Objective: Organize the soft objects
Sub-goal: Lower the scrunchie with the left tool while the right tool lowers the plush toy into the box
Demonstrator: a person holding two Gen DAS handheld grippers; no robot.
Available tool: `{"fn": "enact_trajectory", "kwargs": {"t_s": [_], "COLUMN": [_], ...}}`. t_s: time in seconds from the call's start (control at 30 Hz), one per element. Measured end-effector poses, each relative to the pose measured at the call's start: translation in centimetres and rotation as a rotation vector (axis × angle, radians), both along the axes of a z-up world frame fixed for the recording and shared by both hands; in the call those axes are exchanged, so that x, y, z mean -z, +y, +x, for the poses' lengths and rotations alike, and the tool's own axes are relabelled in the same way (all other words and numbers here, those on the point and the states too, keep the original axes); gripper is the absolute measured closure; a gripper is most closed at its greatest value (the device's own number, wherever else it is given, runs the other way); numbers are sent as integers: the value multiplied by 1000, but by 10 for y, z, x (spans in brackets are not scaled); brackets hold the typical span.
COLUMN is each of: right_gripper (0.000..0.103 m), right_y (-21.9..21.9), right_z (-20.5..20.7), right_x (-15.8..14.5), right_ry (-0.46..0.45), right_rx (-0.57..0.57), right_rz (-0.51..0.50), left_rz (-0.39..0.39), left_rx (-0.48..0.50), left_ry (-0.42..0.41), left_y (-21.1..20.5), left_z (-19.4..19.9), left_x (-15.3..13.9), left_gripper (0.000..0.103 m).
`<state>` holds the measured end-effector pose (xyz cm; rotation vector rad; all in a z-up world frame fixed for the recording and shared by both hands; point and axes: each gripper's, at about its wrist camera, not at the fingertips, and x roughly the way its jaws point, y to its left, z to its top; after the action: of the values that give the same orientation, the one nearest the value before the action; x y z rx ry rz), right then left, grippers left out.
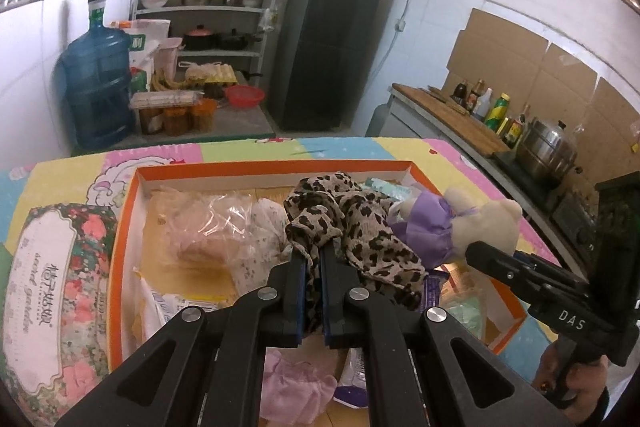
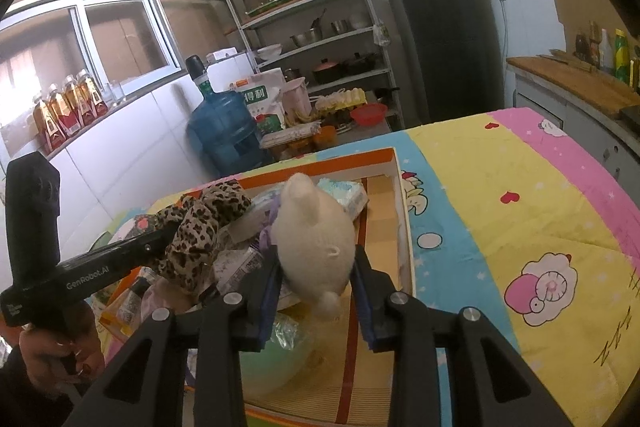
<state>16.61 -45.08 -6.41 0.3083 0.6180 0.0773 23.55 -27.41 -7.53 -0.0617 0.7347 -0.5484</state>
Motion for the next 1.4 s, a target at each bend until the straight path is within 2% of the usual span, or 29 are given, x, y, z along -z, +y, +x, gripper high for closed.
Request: {"fn": "enact_trajectory", "kwargs": {"t_s": [0.17, 0.27, 0.37, 0.43, 0.63, 0.77, 0.83, 0.9, 1.4], "right_gripper": [66, 52, 46, 45, 44, 42, 33, 28, 28], "right_y": [1, 1, 1, 0, 1, 1, 0, 0, 2], "right_z": [3, 4, 5, 5, 4, 3, 2, 1, -18], "right_x": [4, 7, 9, 9, 9, 9, 8, 8, 3], "right_ry": [22, 34, 40, 41, 39, 36, 34, 30, 42], "right_rx": [-3, -2, 6, 8, 9, 11, 14, 9, 50], "right_rz": [-5, -4, 1, 4, 8, 13, 14, 24, 36], "left_rz": [0, 7, 13, 13, 36, 41, 44, 43, 11], "left_rx": [-3, -9, -19, -25, -42, -38, -38, -36, -39], "left_ry": [6, 6, 3, 9, -8, -21, -26, -29, -69], "left_y": [0, -1, 0, 0, 0, 2, 3, 3, 20], "left_z": [1, 3, 4, 5, 1, -3, -5, -7, -32], "left_x": [4, 7, 9, 10, 9, 6, 5, 3, -19], "left_gripper": [96, 93, 79, 63, 45, 44, 43, 43, 42]}}
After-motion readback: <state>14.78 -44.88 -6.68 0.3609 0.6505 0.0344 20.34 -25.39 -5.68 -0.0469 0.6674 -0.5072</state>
